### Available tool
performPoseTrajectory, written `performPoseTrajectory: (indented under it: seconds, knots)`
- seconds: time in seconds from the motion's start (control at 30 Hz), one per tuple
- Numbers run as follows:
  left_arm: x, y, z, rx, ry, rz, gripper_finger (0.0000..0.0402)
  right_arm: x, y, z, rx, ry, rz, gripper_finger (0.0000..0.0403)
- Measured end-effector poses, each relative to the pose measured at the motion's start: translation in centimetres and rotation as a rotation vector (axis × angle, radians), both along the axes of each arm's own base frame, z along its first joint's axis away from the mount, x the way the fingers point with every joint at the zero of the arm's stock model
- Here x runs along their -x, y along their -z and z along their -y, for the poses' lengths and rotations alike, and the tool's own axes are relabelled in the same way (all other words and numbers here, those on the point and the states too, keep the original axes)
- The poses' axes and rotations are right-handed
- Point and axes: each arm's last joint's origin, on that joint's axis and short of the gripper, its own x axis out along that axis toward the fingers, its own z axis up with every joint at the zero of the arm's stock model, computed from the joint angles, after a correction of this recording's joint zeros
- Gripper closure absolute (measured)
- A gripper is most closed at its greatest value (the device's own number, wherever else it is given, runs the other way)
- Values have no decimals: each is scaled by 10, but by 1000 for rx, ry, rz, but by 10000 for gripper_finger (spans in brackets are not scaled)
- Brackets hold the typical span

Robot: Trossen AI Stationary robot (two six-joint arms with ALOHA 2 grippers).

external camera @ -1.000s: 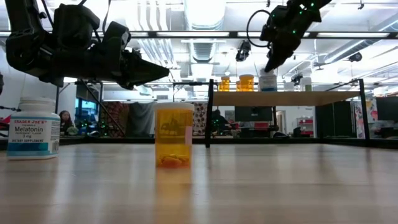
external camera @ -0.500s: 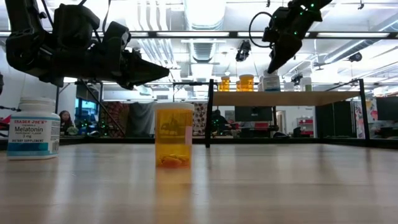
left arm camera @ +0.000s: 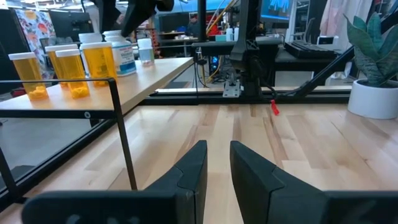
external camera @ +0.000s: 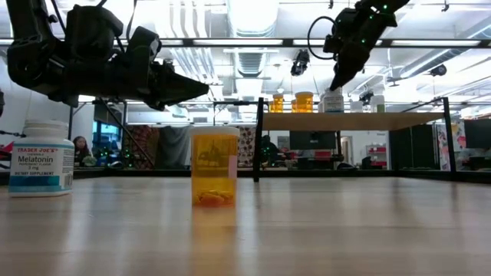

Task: Pick and place medicine bottles onto shelf by color
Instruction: Put the big orange pill bottle on the shelf aligned with the other big orange pill bottles

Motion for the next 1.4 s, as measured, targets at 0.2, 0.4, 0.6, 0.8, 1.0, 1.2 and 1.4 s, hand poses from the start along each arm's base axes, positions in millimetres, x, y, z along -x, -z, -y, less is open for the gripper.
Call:
performPoseTrajectory:
  seconds: [0.2,0.4,0.6,0.8,1.0,1.2,1.4]
  knots:
    - [0,2,0,1,1,-17,350,6,-12,-7,38,37,12,136]
    - [0,2,0,1,3,-22,350,16,-47,-31,65,100,102,137]
    - [0,2,1,-8,16,-17,350,16,-66,-84,37,55,221,212]
    - [1,-1,2,-35,31,10,350,-8,-41,-140,-64,-122,325,322]
    - [8,6,3,-25,35,-14,350,-37,4,-192,-100,-197,407,330]
    - [11,10,3,-25,36,-30,350,-65,56,-243,-172,-234,418,263]
    - [13,11,3,-25,36,-37,350,-98,101,-294,-295,-321,409,183]
